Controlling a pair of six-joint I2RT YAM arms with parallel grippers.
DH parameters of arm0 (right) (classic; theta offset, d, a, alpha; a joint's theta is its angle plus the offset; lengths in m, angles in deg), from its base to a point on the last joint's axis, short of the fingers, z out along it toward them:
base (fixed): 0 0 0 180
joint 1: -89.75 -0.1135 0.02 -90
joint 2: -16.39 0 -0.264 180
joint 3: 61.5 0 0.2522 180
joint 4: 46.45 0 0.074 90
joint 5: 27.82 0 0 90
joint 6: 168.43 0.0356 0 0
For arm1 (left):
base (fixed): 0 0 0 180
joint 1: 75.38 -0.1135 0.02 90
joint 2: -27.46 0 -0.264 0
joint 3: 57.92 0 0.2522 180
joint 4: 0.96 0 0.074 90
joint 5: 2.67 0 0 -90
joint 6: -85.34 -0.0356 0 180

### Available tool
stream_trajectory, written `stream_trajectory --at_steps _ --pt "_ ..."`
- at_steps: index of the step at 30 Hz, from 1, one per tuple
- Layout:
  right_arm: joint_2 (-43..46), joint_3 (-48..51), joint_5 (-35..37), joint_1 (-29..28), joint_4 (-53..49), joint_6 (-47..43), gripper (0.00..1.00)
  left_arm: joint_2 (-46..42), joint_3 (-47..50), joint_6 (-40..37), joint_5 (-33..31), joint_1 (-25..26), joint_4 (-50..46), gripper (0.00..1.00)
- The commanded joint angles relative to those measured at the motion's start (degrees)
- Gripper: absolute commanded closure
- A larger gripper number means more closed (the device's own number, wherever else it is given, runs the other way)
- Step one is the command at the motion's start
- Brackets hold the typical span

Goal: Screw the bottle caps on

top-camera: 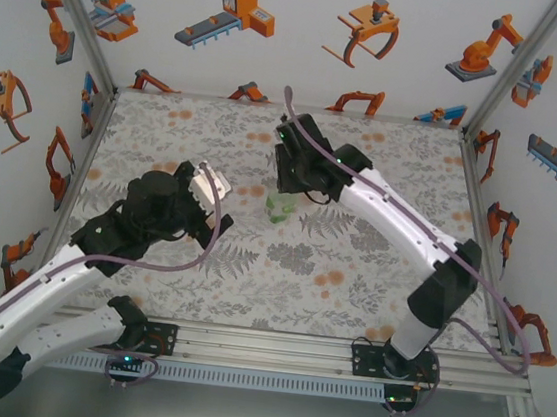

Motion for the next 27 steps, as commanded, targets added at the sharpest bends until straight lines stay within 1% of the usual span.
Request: stream_trajectory --at_steps 1,6,16,18,22,25,26,27 --pt "-5.27 -6.05 -0.79 1.09 -2.44 -6.46 1.00 -3.97 1.67 1.22 -4.03 -0.51 -3.70 0.03" --pt "-13.43 -14.79 -1.22 2.21 -3.16 -9.10 1.00 -7.71 5.78 0.26 -6.31 -0.52 -2.38 0.03" --pt "-26.70 -30.95 -2.28 4.19 -8.66 -11.72 1.00 -5.48 4.54 -0.49 -5.36 -0.54 -3.77 0.03" --pt "-27.84 -32.84 -2.77 4.29 -9.81 -11.74 1.00 -5.34 4.41 -0.54 -5.17 -0.61 -3.90 0.03" --pt "-28.05 -32.46 -3.21 4.30 -9.60 -11.38 1.00 -5.41 4.44 -0.54 -5.26 -0.61 -3.92 0.03" --pt "-27.72 -31.32 -3.41 4.29 -9.17 -11.14 0.90 -5.71 4.61 -0.45 -5.24 -0.64 -3.79 0.03" --pt "-27.62 -31.06 -3.36 4.33 -9.10 -11.01 0.86 -5.76 4.64 -0.45 -5.22 -0.70 -3.83 0.03" --pt "-27.46 -30.72 -3.33 4.29 -8.86 -10.93 0.80 -5.76 4.69 -0.37 -5.28 -0.70 -3.76 0.03"
